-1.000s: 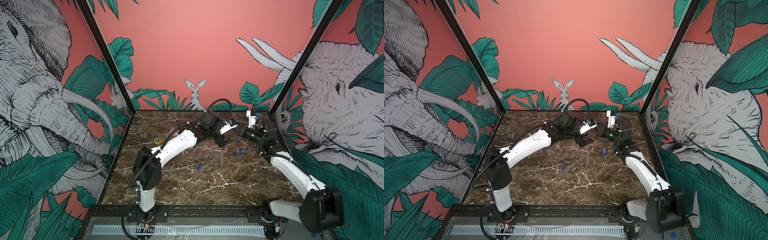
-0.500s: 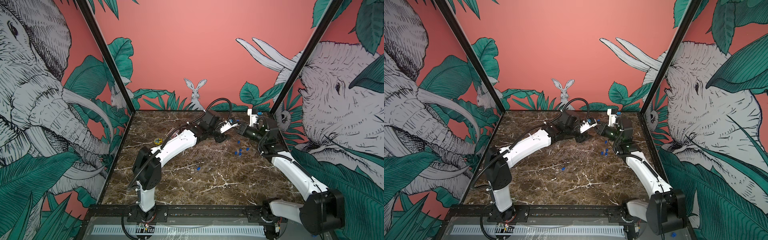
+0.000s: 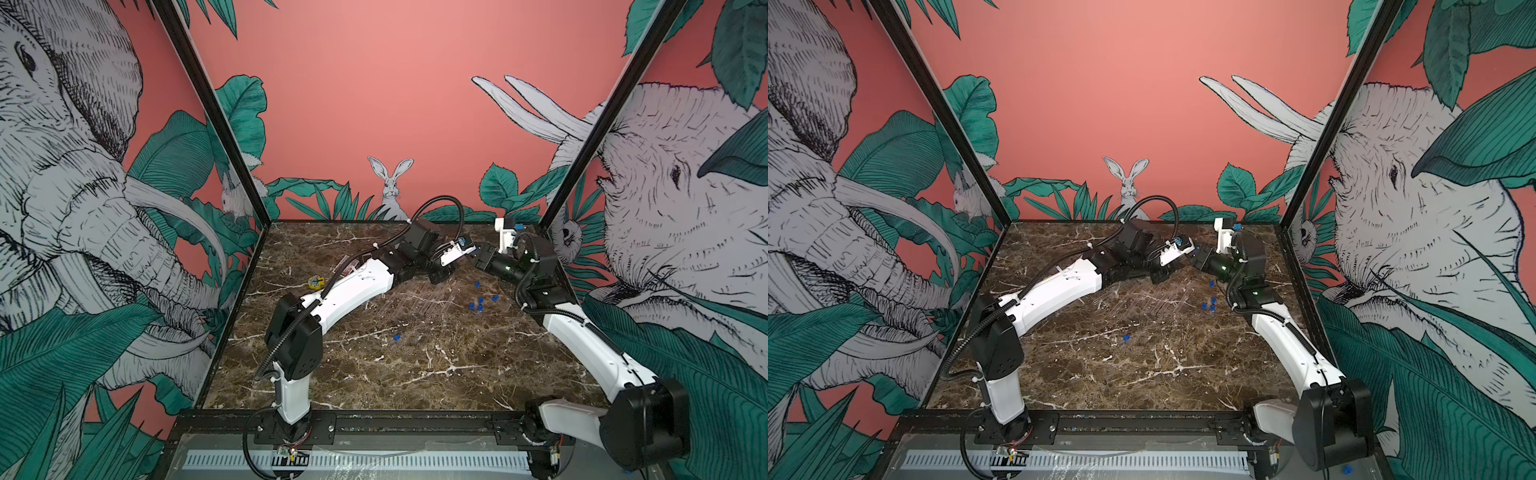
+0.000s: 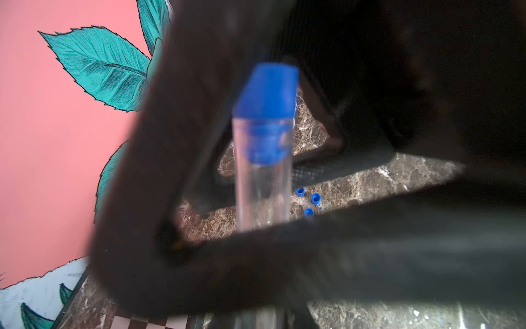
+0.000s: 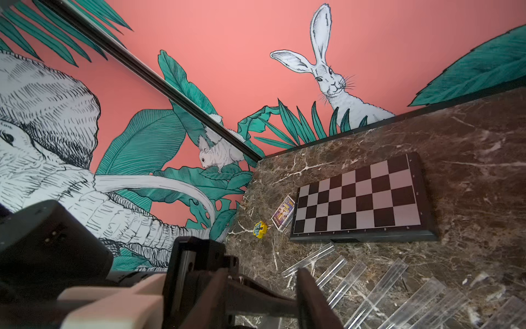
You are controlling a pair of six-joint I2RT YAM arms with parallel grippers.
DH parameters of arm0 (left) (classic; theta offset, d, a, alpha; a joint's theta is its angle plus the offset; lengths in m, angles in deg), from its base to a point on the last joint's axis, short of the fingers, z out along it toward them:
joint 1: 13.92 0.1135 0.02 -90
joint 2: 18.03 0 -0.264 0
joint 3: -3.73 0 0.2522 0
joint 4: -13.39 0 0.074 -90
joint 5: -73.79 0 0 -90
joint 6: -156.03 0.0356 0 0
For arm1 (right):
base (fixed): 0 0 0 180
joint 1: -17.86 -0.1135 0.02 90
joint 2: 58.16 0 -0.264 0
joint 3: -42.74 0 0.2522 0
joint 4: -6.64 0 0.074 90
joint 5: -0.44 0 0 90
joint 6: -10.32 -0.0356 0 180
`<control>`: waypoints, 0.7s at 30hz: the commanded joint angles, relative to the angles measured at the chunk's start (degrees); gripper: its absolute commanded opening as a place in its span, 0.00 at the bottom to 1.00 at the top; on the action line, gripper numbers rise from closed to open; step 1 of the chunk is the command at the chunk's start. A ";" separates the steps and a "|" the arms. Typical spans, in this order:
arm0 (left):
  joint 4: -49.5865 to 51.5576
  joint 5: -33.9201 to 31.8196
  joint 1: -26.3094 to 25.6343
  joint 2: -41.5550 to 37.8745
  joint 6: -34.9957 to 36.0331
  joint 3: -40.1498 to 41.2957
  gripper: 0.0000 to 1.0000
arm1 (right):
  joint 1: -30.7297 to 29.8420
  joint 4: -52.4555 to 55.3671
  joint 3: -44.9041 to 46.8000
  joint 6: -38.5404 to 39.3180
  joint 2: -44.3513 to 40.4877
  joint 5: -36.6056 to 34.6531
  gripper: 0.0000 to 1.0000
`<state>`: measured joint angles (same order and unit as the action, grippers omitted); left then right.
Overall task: Remove stoppers from test tubes
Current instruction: Pick up the test tube at the center of the board.
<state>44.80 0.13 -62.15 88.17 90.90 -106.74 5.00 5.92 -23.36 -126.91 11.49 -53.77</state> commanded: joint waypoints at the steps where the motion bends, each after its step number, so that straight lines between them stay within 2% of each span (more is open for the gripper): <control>1: 0.61 1.61 -0.29 -1.76 0.50 -1.16 0.13 | 1.18 -0.66 -0.29 -0.95 -4.18 -5.72 0.46; 6: 0.37 1.68 -0.33 -2.61 -0.58 0.51 0.14 | 3.33 -0.06 -2.32 -2.55 -5.76 -8.79 0.48; 13: 1.71 0.32 -0.79 -3.05 -5.09 -0.30 0.13 | 3.30 0.59 -5.16 -7.06 -4.10 -11.11 0.49; 18: 5.47 -2.72 -2.14 -1.87 -9.17 -4.32 0.04 | 1.71 1.96 -7.51 -8.98 -1.22 -11.71 0.48; 21: 8.96 -4.36 -2.66 -0.15 -11.79 -7.93 0.02 | 0.02 5.74 -9.88 -8.02 0.53 -12.45 0.46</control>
<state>50.61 -2.30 -64.11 88.34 83.18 -110.70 6.35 9.97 -30.63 -133.92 11.14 -65.12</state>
